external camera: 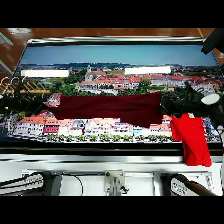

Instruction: Fold the shirts.

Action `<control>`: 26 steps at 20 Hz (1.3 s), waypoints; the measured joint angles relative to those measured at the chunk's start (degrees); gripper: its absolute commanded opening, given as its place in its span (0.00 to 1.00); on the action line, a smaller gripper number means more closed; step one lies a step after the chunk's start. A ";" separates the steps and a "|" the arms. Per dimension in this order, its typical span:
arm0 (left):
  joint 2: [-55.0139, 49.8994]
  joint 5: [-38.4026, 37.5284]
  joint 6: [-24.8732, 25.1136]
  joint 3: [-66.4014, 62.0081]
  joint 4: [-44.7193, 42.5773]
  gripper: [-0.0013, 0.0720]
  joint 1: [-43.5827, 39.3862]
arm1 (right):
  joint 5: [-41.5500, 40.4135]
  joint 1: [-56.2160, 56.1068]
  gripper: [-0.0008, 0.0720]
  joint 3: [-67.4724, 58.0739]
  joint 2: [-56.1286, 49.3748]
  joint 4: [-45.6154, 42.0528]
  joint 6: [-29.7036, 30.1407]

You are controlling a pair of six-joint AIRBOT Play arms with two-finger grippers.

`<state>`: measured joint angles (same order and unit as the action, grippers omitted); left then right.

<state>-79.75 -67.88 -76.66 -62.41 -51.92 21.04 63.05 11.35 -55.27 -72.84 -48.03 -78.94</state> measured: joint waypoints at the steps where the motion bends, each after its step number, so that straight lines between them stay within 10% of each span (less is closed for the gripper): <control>1: -1.46 0.07 -0.76 -2.10 0.26 0.06 -0.59 | -0.81 -0.98 0.09 -2.62 -1.95 -0.07 -0.48; 14: -19.26 -1.03 -8.74 -18.58 0.87 0.06 -5.03 | -9.64 -6.82 0.09 -21.44 -21.38 -11.58 -11.02; 16: -20.00 -2.56 -9.73 -18.80 -0.26 0.21 -5.27 | -10.14 -7.32 0.10 -21.68 -22.82 -11.87 -11.50; 17: -20.24 -3.30 -10.38 -18.88 -1.09 0.22 -5.40 | -10.16 -7.69 0.19 -21.73 -23.43 -11.93 -11.58; 18: -20.41 -3.98 -10.99 -18.91 -1.90 0.31 -5.51 | -10.38 -8.09 0.52 -21.77 -23.87 -11.93 -11.91; 19: -20.52 -4.83 -11.30 -19.02 -2.40 0.63 -5.51 | -10.54 -8.41 0.77 -21.81 -24.11 -11.80 -11.89; 26: -19.65 -8.92 -12.41 -26.29 -4.28 0.72 -3.98 | -5.84 -4.33 0.94 -23.58 -20.92 -15.45 -8.41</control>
<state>-99.39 -76.79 -89.08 -88.71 -56.21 17.06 57.21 7.03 -78.85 -93.76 -63.48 -87.35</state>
